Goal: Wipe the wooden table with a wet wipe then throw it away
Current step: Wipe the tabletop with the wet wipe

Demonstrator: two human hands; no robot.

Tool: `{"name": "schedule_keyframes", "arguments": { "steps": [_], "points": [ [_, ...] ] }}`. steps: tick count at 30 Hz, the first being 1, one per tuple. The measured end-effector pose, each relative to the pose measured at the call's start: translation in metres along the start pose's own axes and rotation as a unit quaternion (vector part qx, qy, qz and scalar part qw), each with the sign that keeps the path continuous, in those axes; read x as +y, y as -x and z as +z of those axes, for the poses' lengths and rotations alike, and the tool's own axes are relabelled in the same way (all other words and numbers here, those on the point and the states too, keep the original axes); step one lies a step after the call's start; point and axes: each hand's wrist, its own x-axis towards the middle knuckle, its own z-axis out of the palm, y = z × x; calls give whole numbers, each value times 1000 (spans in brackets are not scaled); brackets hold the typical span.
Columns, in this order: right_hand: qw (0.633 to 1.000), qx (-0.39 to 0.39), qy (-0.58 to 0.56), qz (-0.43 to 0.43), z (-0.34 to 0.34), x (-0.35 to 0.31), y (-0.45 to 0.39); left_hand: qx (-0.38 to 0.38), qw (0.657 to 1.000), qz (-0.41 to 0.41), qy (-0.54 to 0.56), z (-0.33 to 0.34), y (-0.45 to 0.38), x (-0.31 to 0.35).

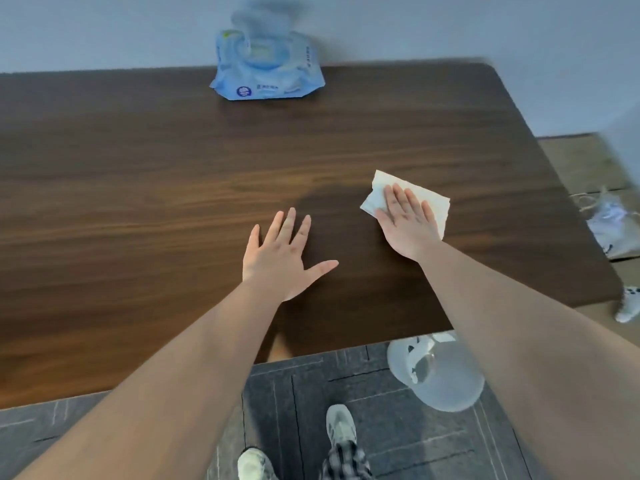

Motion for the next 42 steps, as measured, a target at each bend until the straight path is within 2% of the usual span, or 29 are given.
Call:
{"name": "schedule_keyframes", "arguments": {
  "steps": [5,11,15,20,25,31,37,42],
  "points": [
    [997,9,-26,73,-18,100,-3,-33,998,43,-34,3,-36,69],
    [987,18,-51,154,-32,185,8,-47,998,19,-33,13,-45,80],
    [983,16,-65,169,-29,196,19,-52,998,19,-29,10,-43,80],
    [982,5,-73,176,-19,179,39,-44,998,32,-15,7,-39,77],
    [988,-10,-64,142,-1,126,61,-16,999,25,22,11,-12,46],
    [997,-35,-25,58,27,21,76,-10,998,-61,29,10,45,-46],
    [995,-52,30,-84,56,-130,89,-36,979,-197,45,28,130,-174],
    [970,-74,64,-222,81,-274,96,-35,949,-309,57,50,199,-280]
  ]
}}
